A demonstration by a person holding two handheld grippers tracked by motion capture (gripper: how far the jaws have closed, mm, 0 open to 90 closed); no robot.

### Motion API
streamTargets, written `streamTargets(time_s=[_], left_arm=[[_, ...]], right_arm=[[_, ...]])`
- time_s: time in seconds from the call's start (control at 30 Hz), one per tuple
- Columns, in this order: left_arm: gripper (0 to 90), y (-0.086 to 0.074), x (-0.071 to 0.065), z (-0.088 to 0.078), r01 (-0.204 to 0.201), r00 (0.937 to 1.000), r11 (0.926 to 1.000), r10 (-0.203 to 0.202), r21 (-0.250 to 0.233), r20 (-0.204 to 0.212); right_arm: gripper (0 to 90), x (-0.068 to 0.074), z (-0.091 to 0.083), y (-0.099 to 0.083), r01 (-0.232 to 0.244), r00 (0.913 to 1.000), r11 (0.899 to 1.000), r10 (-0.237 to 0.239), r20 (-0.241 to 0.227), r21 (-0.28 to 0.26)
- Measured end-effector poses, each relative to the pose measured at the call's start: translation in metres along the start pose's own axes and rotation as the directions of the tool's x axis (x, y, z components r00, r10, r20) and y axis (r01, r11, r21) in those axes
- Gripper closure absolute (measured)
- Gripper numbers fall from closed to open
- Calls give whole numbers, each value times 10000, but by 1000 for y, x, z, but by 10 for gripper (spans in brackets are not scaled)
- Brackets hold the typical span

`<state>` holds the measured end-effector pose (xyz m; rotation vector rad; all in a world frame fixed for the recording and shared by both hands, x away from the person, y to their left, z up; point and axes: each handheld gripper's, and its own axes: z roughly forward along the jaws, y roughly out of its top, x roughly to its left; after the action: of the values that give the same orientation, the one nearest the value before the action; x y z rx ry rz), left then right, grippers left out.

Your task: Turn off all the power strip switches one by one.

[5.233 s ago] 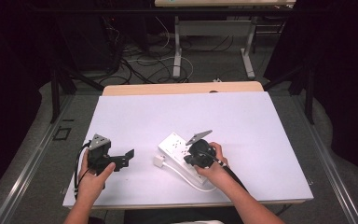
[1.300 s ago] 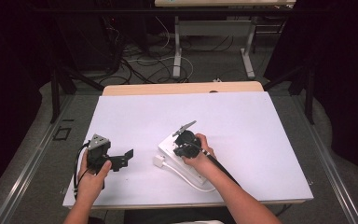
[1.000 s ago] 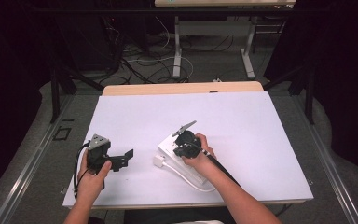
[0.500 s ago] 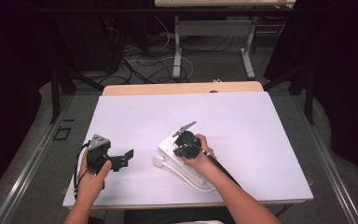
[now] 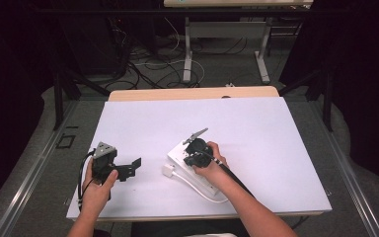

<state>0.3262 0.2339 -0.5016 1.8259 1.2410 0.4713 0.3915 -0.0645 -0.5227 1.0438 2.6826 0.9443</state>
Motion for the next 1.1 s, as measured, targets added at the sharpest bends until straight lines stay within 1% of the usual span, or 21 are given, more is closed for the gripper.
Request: streamTargets(time_s=[0.03, 0.07, 0.1, 0.17, 0.2, 0.27, 0.3, 0.37, 0.4, 0.43, 0.47, 0.53, 0.73, 0.77, 0.8, 0.9, 0.93, 1.0, 1.07, 1.1], left_arm=[[6, 0, 0, 0, 1, 10000, 10000, -1, -12, -2], [6, 0, 0, 0, 8, 10000, 10000, -8, -9, 0], [6, 0, 0, 0, 1, 10000, 10000, -1, -7, 7], [6, 0, 0, 0, 2, 10000, 10000, -2, -9, 3], [6, 0, 0, 0, 5, 10000, 10000, -5, -11, 22], [6, 0, 0, 0, 23, 10000, 10000, -23, -50, 5], [6, 0, 0, 0, 26, 10000, 10000, -26, -52, 3], [6, 0, 0, 0, 21, 10000, 10000, -21, -49, 1], [6, 0, 0, 0, 14, 10000, 10000, -14, -48, -4], [6, 0, 0, 0, 10, 10000, 10000, -10, -46, -2], [6, 0, 0, 0, 11, 10000, 10000, -11, -49, 0], [6, 0, 0, 0, 18, 10000, 10000, -18, -49, 2], [6, 0, 0, 0, 43, 10000, 10000, -44, -53, -2], [6, 0, 0, 0, 42, 10000, 10000, -42, -14, -8], [6, 0, 0, 0, 46, 10000, 10000, -46, -9, -8], [6, 0, 1, 0, 46, 10000, 10000, -46, -13, 0], [6, 0, 1, 0, 46, 10000, 10000, -46, -16, -6], [6, 0, 1, 0, 39, 10000, 10000, -39, -12, -2], [5, 0, 1, 0, 40, 10000, 10000, -40, -9, -5], [6, 0, 1, 0, 44, 10000, 10000, -44, -9, -5]], right_arm=[[900, -1, 0, 0, 77, 10000, 10000, -77, -8, -20], [900, 0, 0, 1, -22, 10000, 10000, 22, -19, -1], [900, -1, 1, 1, -21, 10000, 10000, 21, -37, 7], [900, -1, 1, 1, 69, 10000, 10000, -69, -42, 7], [900, -2, 1, 2, 223, 9998, 9997, -223, -13, 23], [900, -1, 1, 2, 236, 9997, 9997, -236, -27, 60], [900, -1, 0, 2, 119, 9999, 9999, -119, -10, 102], [900, 0, 0, 2, 44, 10000, 9999, -44, 2, 156], [900, -1, 0, 2, 103, 9999, 9999, -103, -26, 118], [900, 0, 1, 3, -13, 10000, 9999, 13, -46, 171], [900, 0, 0, 3, 61, 10000, 9998, -61, -38, 194], [900, 1, 0, 4, 17, 10000, 9998, -17, -22, 215], [900, 0, -2, 7, 229, 9997, 9996, -229, -15, 145], [900, 1, -2, 8, 124, 9999, 9998, -124, -18, 131], [900, 0, -2, 9, 225, 9997, 9997, -225, 0, 129], [900, 1, -2, 10, 168, 9999, 9998, -168, 32, 110], [900, 1, -3, 10, 138, 9999, 9997, -139, 39, 202], [900, 2, -3, 13, 253, 9997, 9995, -254, 33, 165], [900, 2, -4, 14, 282, 9996, 9995, -283, 48, 145], [900, 2, -4, 16, 240, 9997, 9995, -242, 92, 220]])
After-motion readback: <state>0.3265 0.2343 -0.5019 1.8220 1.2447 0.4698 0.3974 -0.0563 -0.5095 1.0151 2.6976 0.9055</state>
